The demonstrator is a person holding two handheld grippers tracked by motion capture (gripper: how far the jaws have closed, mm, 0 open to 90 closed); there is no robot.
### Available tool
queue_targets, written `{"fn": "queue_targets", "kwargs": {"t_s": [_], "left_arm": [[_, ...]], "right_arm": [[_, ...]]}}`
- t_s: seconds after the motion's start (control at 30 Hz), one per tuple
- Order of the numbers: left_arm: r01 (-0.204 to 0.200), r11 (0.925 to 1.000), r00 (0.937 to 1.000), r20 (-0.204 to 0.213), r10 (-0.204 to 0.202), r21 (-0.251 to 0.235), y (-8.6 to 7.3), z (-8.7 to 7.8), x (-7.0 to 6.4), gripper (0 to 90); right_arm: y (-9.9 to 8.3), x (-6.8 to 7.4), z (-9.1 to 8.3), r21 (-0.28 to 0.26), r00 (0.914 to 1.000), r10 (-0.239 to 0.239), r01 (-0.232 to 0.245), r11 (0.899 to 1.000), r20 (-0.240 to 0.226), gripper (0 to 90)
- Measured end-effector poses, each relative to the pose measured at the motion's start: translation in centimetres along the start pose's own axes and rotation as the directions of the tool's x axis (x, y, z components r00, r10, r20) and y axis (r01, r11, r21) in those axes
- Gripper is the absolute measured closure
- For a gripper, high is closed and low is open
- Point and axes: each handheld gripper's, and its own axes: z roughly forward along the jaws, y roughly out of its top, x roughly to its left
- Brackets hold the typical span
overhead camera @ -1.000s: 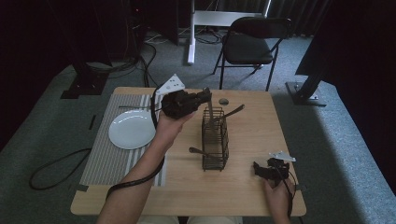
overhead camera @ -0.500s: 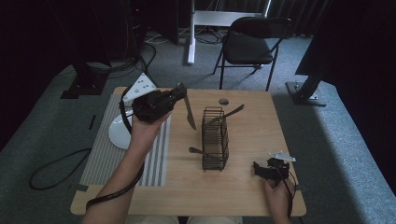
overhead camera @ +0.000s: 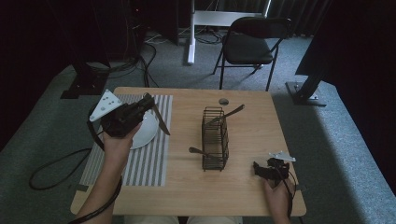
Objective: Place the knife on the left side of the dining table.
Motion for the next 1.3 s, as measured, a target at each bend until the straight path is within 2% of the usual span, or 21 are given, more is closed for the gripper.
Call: {"fn": "queue_targets", "kwargs": {"t_s": [0.13,0.2,0.3,0.37,0.4,0.43,0.63,0.67,0.7,0.73,0.87,0.9,0.97,1.03,1.13,1.2,1.3], "left_arm": [[0.011,0.9999,0.9985,-0.053,-0.011,0.011,-1.7,-0.5,0.4,84.3],[0.021,0.9996,0.998,-0.059,-0.02,0.017,-2.5,-0.8,0.7,84.3],[0.03,0.9992,0.9947,-0.099,-0.027,0.027,-4.0,-1.0,1.2,84.3],[0.03,0.9992,0.9947,-0.099,-0.027,0.027,-4.0,-1.0,1.2,84.3],[0.066,0.9972,0.9918,-0.112,-0.061,0.035,-5.3,-1.1,1.8,84.3],[0.077,0.9962,0.9901,-0.121,-0.072,0.04,-5.9,-1.1,2.0,84.3],[0.106,0.9913,0.9843,-0.15,-0.093,0.078,-8.8,-0.8,2.3,84.3],[0.122,0.9896,0.9845,-0.136,-0.111,0.076,-9.2,-0.9,2.5,84.3],[0.151,0.9861,0.9826,-0.119,-0.143,0.069,-9.6,-0.9,2.7,84.3],[0.165,0.9839,0.9809,-0.116,-0.156,0.069,-9.9,-0.9,2.8,84.2],[0.18,0.9804,0.978,-0.12,-0.17,0.079,-10.8,-1.0,2.8,84.3],[0.206,0.9756,0.9753,-0.096,-0.199,0.075,-11.1,-1.0,2.9,84.3],[0.199,0.9768,0.9761,-0.105,-0.19,0.08,-11.3,-1.0,2.8,84.2],[0.226,0.971,0.9712,-0.095,-0.219,0.077,-11.9,-1.1,2.8,84.2],[0.244,0.9679,0.9664,-0.097,-0.238,0.059,-12.4,-1.3,3.0,84.2],[0.244,0.9676,0.967,-0.09,-0.238,0.063,-12.4,-1.5,3.1,84.1],[0.218,0.9719,0.973,-0.096,-0.21,0.089,-12.1,-1.6,3.0,83.0]], "right_arm": [[0.0,0.0,0.0,0.0,1.0,0.001,-0.001,1.0,0.001,11.7],[0.0,0.0,0.0,-0.002,1.0,0.0,0.0,1.0,0.001,11.6],[0.0,0.0,0.0,-0.001,1.0,0.0,0.0,1.0,0.001,11.7],[0.0,0.0,0.0,-0.002,1.0,0.002,-0.002,1.0,0.001,11.7],[0.0,0.0,0.0,0.0,1.0,0.001,-0.001,1.0,0.001,11.7],[0.0,0.0,0.0,0.0,1.0,0.001,-0.001,1.0,0.001,11.7],[0.0,0.0,0.0,-0.001,1.0,0.002,-0.002,1.0,0.001,11.7],[0.0,0.0,0.0,0.0,1.0,0.001,-0.001,1.0,0.001,11.7],[0.0,0.0,0.0,0.0,1.0,0.001,-0.001,1.0,0.001,11.7],[0.0,0.0,0.0,0.0,1.0,0.002,-0.002,1.0,0.001,11.7],[0.0,0.0,0.0,0.0,1.0,0.002,-0.002,1.0,0.001,11.7],[0.0,0.0,0.0,0.0,1.0,0.002,-0.002,1.0,0.001,11.7],[0.0,0.0,0.0,0.0,1.0,0.002,-0.002,1.0,0.001,11.7],[0.0,0.0,0.0,0.0,1.0,0.002,-0.002,1.0,0.001,11.7],[0.0,0.0,0.0,0.0,1.0,0.003,-0.003,1.0,0.002,11.6],[0.0,0.0,0.0,0.0,1.0,0.003,-0.003,1.0,0.001,11.7],[0.0,0.0,0.0,0.0,1.0,0.003,-0.003,1.0,0.002,11.7]]}}
